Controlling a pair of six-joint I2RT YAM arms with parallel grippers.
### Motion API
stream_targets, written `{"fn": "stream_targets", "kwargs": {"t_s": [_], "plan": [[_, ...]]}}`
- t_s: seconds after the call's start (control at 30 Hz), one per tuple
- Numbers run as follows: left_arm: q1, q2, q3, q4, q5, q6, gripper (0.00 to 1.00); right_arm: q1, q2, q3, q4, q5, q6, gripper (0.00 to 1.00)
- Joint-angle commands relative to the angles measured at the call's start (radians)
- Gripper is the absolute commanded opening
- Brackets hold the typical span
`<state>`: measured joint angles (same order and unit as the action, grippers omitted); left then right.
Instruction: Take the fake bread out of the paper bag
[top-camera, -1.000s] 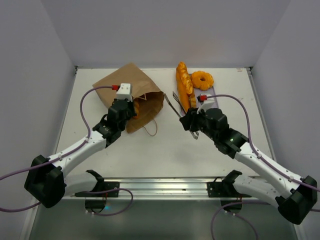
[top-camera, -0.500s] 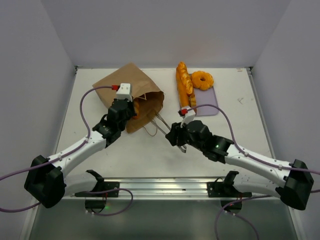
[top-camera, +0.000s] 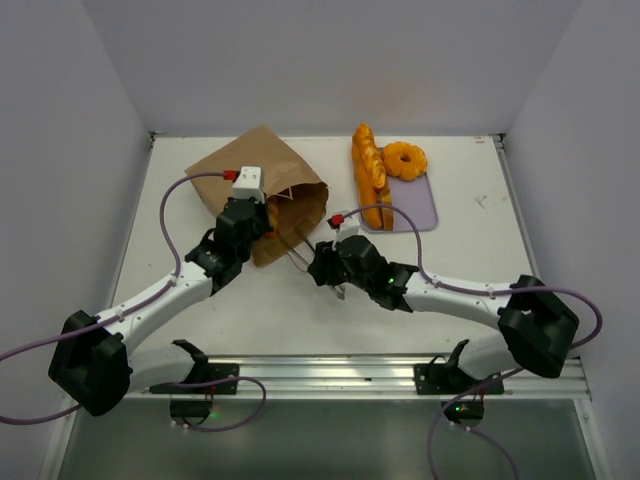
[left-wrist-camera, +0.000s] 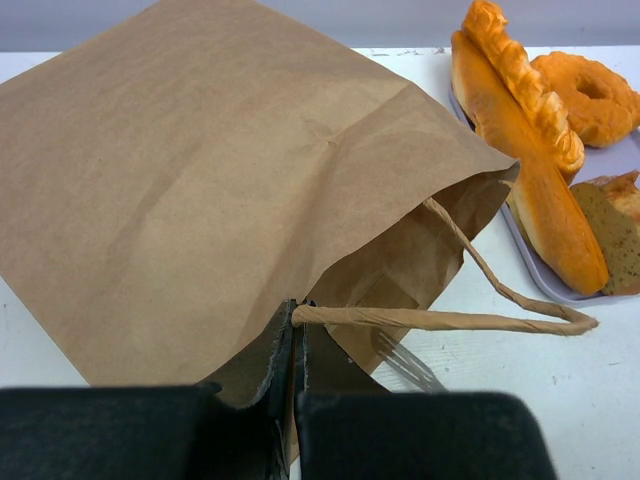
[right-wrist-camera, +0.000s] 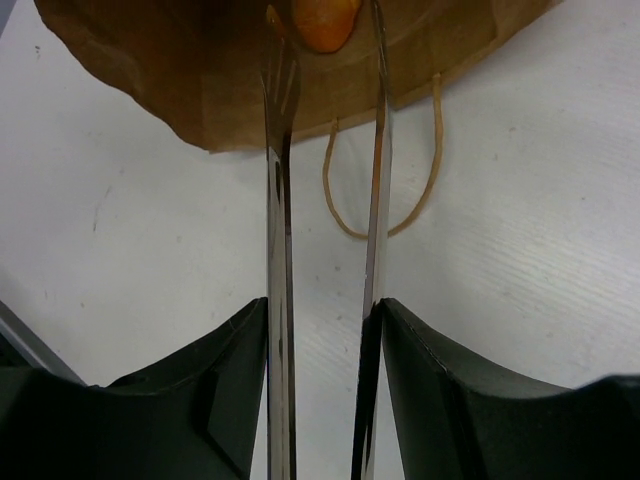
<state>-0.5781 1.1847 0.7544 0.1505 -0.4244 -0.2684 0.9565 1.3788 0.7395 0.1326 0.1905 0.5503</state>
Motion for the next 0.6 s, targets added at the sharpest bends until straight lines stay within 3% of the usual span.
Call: {"fn": "stream_targets", "kwargs": {"t_s": [0.0, 0.57], "plan": [[0.007, -0.022, -0.009, 0.061, -0.001, 0.011, 0.00, 0.004, 0.049, 0.095, 0.120, 0.020, 0.017, 0.52], [0.007, -0.023, -0.010, 0.061, -0.001, 0.012, 0.00, 0.004, 0.298, 0.284, 0.177, 0.087, 0.048, 0.59]]}}
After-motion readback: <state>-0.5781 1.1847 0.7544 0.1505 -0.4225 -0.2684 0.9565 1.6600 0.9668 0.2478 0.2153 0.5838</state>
